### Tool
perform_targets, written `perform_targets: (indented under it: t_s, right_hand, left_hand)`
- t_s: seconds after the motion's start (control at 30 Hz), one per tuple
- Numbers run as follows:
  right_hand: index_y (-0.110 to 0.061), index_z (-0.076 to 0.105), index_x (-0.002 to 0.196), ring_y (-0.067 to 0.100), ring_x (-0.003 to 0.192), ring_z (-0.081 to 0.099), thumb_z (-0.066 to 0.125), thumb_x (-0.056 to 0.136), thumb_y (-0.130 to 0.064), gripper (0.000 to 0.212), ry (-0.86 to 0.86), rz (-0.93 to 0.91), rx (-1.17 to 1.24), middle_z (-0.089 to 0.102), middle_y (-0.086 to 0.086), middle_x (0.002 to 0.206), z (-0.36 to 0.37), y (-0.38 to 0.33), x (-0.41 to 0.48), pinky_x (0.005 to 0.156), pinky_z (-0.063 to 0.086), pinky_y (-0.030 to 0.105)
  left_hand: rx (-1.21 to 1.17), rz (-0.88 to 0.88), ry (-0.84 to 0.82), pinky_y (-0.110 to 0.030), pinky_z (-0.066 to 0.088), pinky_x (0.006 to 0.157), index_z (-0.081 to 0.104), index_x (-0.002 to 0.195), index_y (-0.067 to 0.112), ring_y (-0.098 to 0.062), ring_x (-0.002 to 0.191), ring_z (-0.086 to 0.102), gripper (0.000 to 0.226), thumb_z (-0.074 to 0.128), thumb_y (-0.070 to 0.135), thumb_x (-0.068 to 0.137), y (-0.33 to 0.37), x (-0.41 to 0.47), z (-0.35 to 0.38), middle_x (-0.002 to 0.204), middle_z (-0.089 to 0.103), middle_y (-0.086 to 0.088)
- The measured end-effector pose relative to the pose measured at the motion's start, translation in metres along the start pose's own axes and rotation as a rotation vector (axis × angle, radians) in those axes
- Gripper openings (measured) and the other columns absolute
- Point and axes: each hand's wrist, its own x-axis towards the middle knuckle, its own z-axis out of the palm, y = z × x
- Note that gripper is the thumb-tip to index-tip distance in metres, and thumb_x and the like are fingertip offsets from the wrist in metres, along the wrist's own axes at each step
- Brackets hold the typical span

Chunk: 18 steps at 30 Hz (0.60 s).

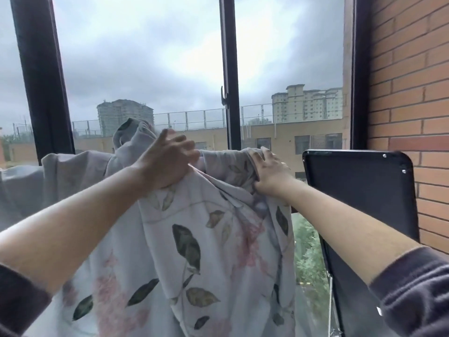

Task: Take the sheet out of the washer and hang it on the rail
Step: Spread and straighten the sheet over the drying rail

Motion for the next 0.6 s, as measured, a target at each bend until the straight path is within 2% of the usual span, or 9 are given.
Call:
perform_targets:
  t_s: [0.1,0.17,0.27,0.33,0.4,0.5,0.6]
  right_hand:
    - [-0.032,0.014,0.147,0.036,0.130,0.035,0.055,0.079,-0.010,0.082,-0.012,-0.013,-0.035,0.026,0.011,0.147,-0.008,-0.004,0.013,0.105,0.034,0.051]
    - [-0.031,0.022,0.142,0.035,0.121,0.042,0.049,0.082,-0.006,0.071,-0.032,-0.007,-0.046,0.037,0.010,0.135,-0.009,-0.002,0.019,0.098,0.039,0.050]
    - [-0.024,0.030,0.130,0.036,0.116,0.048,0.038,0.089,-0.006,0.046,-0.043,0.080,-0.069,0.044,0.013,0.124,-0.007,0.006,0.023,0.088,0.041,0.049]
    - [-0.019,0.033,0.125,0.037,0.114,0.050,0.035,0.089,-0.008,0.038,-0.065,0.126,-0.030,0.046,0.013,0.121,-0.003,0.005,0.025,0.086,0.039,0.047]
    - [-0.019,0.035,0.123,0.035,0.114,0.051,0.035,0.087,-0.008,0.038,-0.100,0.132,0.024,0.048,0.013,0.121,-0.003,0.002,0.026,0.086,0.039,0.045]
    - [-0.023,0.043,0.115,0.029,0.108,0.051,0.034,0.083,-0.007,0.037,-0.183,0.117,0.180,0.054,0.011,0.123,-0.010,0.001,0.032,0.086,0.042,0.039]
    - [-0.024,0.058,0.092,0.024,0.108,0.053,0.032,0.080,-0.004,0.035,-0.076,0.141,0.419,0.060,0.005,0.113,-0.017,-0.001,0.043,0.093,0.045,0.038]
  left_hand:
    - [-0.139,0.122,-0.063,-0.036,0.048,0.079,0.062,0.086,0.024,-0.020,0.082,0.064,0.031,0.039,0.045,0.081,0.041,0.002,0.006,0.081,0.064,0.004]
    - [-0.183,0.218,-0.113,-0.030,0.049,0.071,0.061,0.086,0.027,-0.019,0.074,0.065,0.024,0.046,0.042,0.077,0.059,-0.003,0.013,0.074,0.064,0.006]
    - [-0.248,0.310,-0.189,-0.026,0.044,0.058,0.059,0.078,0.025,-0.018,0.064,0.063,0.018,0.044,0.035,0.075,0.057,-0.020,0.015,0.067,0.061,0.006]
    - [-0.260,0.371,-0.226,-0.026,0.045,0.057,0.057,0.076,0.024,-0.018,0.063,0.062,0.015,0.045,0.033,0.075,0.049,-0.032,0.014,0.067,0.060,0.006]
    - [-0.248,0.420,-0.271,-0.027,0.048,0.059,0.058,0.078,0.024,-0.018,0.066,0.062,0.014,0.046,0.031,0.075,0.044,-0.039,0.012,0.070,0.062,0.006]
    - [-0.222,0.348,-0.276,-0.028,0.047,0.065,0.059,0.085,0.024,-0.020,0.076,0.064,0.037,0.030,0.046,0.080,0.037,-0.041,0.014,0.077,0.066,0.004]
    - [-0.222,0.180,-0.141,-0.025,0.040,0.060,0.062,0.072,0.023,-0.019,0.064,0.065,0.048,0.028,0.054,0.087,0.033,-0.038,0.015,0.065,0.066,0.004]
